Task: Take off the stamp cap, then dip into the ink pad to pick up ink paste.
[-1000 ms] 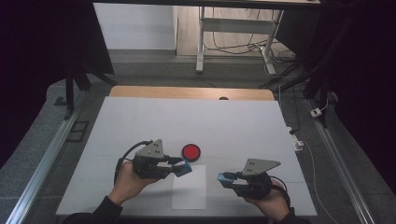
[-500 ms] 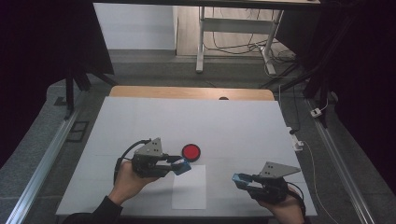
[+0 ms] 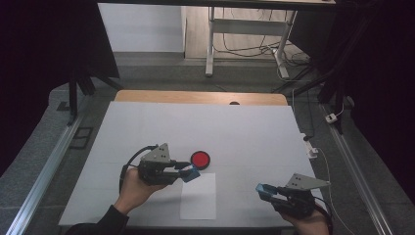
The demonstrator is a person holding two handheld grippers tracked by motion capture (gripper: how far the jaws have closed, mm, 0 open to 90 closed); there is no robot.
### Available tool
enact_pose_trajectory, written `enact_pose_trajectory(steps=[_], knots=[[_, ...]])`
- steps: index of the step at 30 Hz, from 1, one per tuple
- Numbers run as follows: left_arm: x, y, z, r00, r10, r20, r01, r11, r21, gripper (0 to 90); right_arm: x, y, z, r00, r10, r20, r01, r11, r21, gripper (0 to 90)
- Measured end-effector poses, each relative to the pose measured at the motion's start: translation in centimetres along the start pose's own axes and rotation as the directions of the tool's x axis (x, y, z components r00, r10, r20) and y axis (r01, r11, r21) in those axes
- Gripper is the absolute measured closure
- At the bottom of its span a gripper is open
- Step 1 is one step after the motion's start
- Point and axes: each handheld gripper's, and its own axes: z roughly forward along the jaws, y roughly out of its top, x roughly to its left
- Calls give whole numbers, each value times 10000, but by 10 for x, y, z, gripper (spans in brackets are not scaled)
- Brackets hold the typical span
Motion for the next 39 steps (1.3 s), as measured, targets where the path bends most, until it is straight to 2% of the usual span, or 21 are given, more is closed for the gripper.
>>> enact_pose_trajectory(steps=[12, 22, 27, 32, 36, 39], knots=[[0, 0, 1, 10000, -6, -10, 6, 10000, 9, 705, -4, -9, -5, 9988, 437, 237, -444, 9986, 291, 689], [3, 2, 1, 10000, -45, -54, 46, 10000, 10, 705, -4, -9, -4, 9990, 409, 202, -416, 9986, 331, 689], [6, 3, 2, 9998, -162, -119, 162, 9999, 11, 705, -4, -9, -5, 9989, 404, 224, -412, 9985, 351, 689], [10, 5, 3, 9988, -452, -179, 455, 9989, 146, 705, -3, -9, -6, 9992, 324, 240, -334, 9986, 400, 689], [15, 6, 6, 9974, -667, -289, 678, 9970, 380, 705, -3, -10, -8, 9991, 348, 238, -357, 9987, 355, 689], [19, 7, 9, 9971, -642, -397, 663, 9964, 523, 705, -3, -10, -9, 9992, 276, 278, -286, 9989, 367, 689]])
